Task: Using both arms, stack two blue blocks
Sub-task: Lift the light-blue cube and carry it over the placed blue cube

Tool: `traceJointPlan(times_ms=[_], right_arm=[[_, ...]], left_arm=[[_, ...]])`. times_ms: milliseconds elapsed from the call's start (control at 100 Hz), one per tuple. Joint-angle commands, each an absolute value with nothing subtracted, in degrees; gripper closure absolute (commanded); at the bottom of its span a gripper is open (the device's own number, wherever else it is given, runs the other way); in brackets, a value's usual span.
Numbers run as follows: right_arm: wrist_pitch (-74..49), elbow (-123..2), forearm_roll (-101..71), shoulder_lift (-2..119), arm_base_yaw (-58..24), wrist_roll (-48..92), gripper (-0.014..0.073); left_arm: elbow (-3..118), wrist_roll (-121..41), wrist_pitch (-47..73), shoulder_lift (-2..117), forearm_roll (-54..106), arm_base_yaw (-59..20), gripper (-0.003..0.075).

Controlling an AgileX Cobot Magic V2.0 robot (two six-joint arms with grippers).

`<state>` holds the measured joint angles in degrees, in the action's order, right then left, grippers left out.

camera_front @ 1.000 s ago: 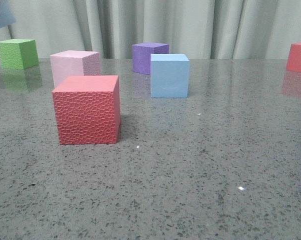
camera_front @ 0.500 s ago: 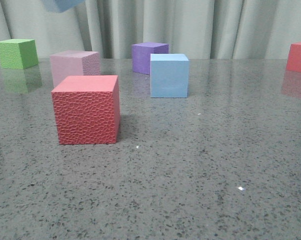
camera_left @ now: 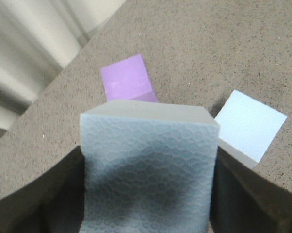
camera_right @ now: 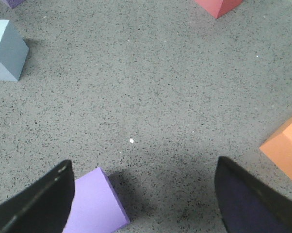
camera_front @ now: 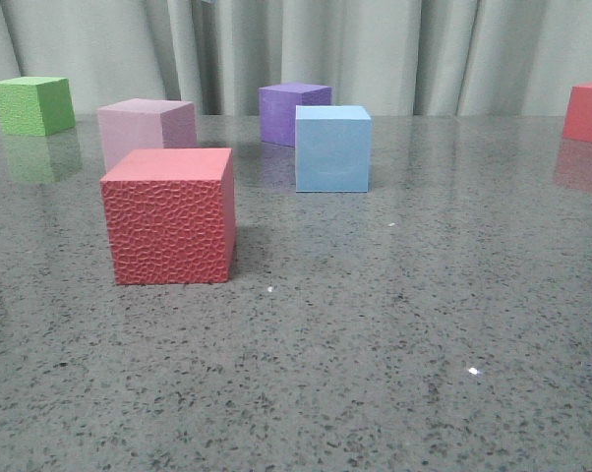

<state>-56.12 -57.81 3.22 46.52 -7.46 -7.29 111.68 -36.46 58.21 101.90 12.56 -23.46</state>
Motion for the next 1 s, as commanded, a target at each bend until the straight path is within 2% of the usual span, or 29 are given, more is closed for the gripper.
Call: traceJointPlan(times_ms=[0,160,490,990], right_arm=[[-52.33,-59.12,3.31,46.25,-7.44,-6.75,0.0001],[-52.15,-59.12,3.20,46.25,-7.44,-6.75,0.0001],[-52.21,-59.12,3.20,46.25,-7.44,-6.75,0.0001],[-52.33,-59.12,3.19,46.25,-7.44,-6.75,0.0001]], left_arm=[[113.62,-37.83,53.88,99.66,13.98,-24.98,0.0383],[117.91,-37.83,55.30,103.50,13.98,-26.93,0.0383],[135.44,-40.76,65.51,115.43,13.59,-31.23,0.0383],[135.71,-45.20,69.34,116.54,12.77,-32.19,0.0383]])
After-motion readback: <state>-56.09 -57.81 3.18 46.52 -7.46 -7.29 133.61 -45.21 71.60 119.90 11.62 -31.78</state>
